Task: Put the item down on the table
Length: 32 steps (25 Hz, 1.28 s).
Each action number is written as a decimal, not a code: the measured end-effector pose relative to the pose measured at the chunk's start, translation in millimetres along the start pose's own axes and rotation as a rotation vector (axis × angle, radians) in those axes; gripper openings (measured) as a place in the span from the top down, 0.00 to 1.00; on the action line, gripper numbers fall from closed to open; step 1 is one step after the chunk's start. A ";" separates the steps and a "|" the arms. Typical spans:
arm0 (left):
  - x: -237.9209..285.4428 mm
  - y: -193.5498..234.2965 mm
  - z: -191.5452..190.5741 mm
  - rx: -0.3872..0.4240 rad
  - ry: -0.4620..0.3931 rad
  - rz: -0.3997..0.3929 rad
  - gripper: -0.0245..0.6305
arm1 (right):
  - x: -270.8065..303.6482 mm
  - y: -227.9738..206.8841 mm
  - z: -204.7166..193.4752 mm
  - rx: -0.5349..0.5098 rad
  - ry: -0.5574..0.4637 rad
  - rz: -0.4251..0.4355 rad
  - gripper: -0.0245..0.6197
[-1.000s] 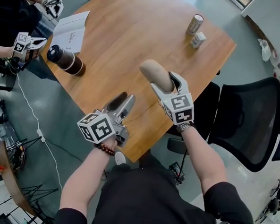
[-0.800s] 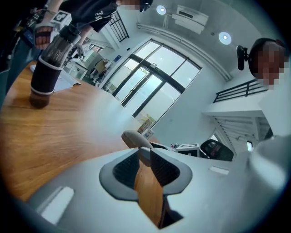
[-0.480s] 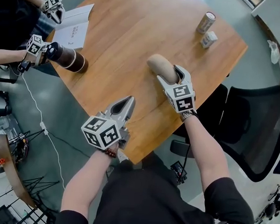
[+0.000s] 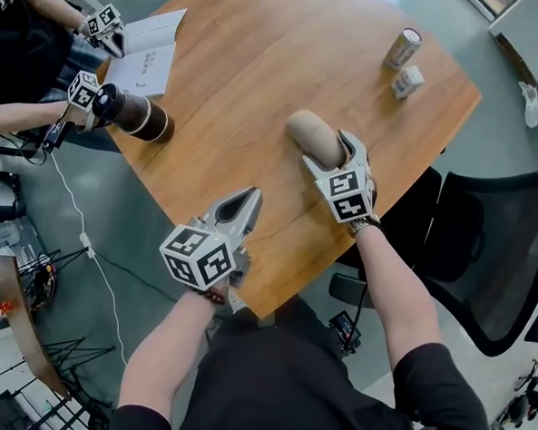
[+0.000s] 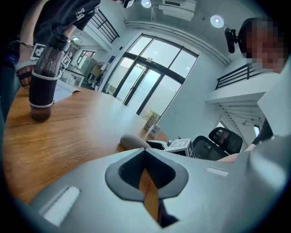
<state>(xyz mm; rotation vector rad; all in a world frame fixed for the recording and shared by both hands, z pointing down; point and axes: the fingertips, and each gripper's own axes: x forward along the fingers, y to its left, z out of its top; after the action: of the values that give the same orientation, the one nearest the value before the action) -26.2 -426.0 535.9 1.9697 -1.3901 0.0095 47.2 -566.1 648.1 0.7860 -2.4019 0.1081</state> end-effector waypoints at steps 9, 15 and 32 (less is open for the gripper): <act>-3.3 -11.3 4.1 0.049 0.004 -0.036 0.95 | -44.1 9.2 31.2 -0.006 -0.071 -0.060 0.35; -14.0 -26.5 7.4 0.139 0.014 -0.066 0.95 | -93.2 36.6 58.2 0.065 -0.111 -0.096 0.38; -57.7 -66.4 11.4 0.258 -0.012 -0.188 0.95 | -204.0 111.7 97.6 0.167 -0.217 -0.236 0.95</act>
<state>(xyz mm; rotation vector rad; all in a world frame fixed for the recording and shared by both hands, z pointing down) 0.0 -374.0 468.9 2.3111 -1.2561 0.0941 64.8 -394.6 464.0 1.2071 -2.5025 0.1357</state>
